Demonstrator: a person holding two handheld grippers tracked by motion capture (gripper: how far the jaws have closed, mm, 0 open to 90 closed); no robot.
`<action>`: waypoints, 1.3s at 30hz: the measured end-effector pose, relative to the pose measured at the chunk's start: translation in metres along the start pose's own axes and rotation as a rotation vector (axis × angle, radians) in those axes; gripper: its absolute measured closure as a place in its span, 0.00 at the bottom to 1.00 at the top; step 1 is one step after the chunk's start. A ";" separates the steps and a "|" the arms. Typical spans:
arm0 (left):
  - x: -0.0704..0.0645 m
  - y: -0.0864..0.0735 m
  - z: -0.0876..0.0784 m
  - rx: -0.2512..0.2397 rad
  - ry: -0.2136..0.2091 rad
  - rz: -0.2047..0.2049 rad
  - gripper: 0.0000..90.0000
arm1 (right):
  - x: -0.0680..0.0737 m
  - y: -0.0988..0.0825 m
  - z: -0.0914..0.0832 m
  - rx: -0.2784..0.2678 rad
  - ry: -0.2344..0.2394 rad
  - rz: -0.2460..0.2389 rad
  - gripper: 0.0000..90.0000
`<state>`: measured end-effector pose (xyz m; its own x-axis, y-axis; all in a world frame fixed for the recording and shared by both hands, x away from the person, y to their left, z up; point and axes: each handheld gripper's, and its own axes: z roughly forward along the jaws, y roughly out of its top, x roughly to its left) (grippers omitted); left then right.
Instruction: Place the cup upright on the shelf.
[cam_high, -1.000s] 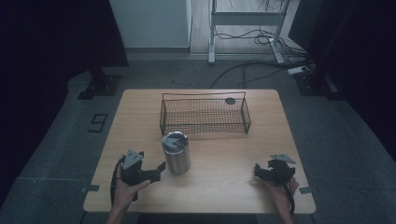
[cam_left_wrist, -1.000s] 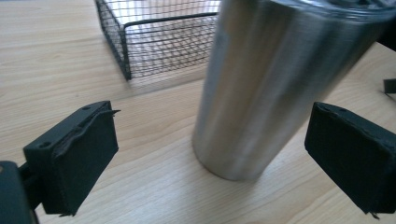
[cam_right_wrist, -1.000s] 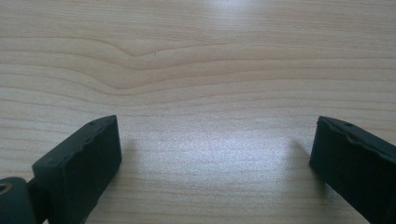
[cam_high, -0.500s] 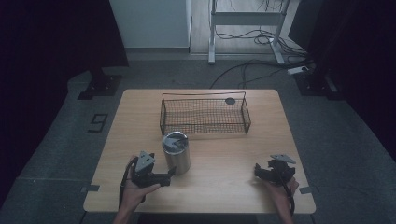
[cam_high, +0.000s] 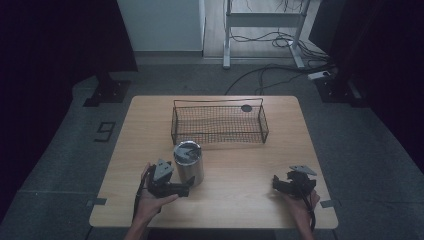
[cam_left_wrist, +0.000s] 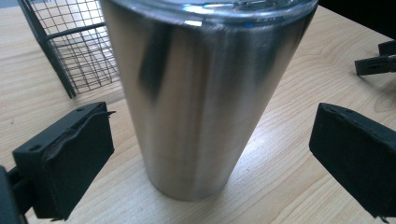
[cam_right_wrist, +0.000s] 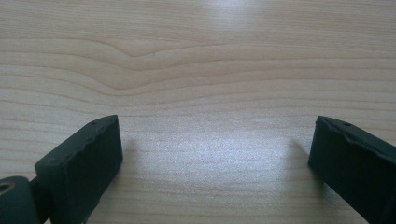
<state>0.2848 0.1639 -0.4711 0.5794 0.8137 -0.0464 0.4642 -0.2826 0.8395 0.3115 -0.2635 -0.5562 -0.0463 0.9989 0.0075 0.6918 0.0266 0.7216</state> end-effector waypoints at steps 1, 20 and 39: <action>-0.002 0.001 0.001 0.002 -0.001 0.007 0.00 | 0.000 0.000 0.000 0.000 0.000 0.000 0.03; -0.001 0.009 0.017 0.014 0.037 -0.006 0.00 | 0.000 0.000 0.000 0.000 0.000 0.000 0.03; 0.006 0.019 0.038 0.023 0.041 -0.028 0.00 | 0.000 0.000 0.000 0.000 0.000 0.000 0.03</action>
<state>0.3219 0.1440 -0.4763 0.5381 0.8415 -0.0472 0.4957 -0.2707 0.8252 0.3115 -0.2637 -0.5562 -0.0465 0.9989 0.0078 0.6917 0.0266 0.7217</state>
